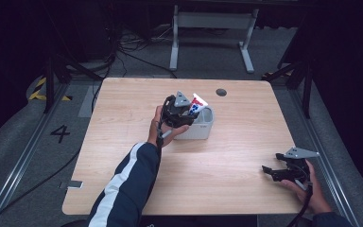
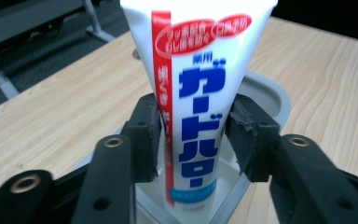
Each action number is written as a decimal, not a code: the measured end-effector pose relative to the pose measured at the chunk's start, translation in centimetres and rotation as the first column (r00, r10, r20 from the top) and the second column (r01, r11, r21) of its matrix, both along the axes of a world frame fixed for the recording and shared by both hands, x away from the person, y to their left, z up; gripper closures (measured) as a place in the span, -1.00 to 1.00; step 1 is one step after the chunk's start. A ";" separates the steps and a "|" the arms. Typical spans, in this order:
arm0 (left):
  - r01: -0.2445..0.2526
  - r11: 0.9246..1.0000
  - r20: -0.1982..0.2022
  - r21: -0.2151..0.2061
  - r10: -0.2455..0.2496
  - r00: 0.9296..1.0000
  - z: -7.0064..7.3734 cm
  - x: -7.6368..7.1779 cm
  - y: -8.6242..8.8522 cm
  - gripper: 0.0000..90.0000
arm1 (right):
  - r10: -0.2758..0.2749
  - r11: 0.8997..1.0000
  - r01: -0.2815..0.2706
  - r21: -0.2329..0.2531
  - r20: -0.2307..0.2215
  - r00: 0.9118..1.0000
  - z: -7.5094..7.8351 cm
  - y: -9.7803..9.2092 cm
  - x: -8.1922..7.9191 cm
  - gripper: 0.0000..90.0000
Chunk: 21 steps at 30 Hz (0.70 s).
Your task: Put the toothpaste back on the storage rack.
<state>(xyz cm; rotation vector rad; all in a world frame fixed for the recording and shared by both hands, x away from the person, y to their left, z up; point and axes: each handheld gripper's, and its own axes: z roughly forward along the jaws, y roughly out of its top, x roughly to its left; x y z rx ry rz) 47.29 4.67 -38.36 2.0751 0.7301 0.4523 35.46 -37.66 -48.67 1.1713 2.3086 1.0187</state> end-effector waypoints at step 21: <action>-0.020 0.998 0.008 -0.053 0.020 1.000 1.0 -0.2 1.0 0.16 | 0.000 1.000 0.000 0.000 0.000 1.000 0.0 0.0 0.0 -0.65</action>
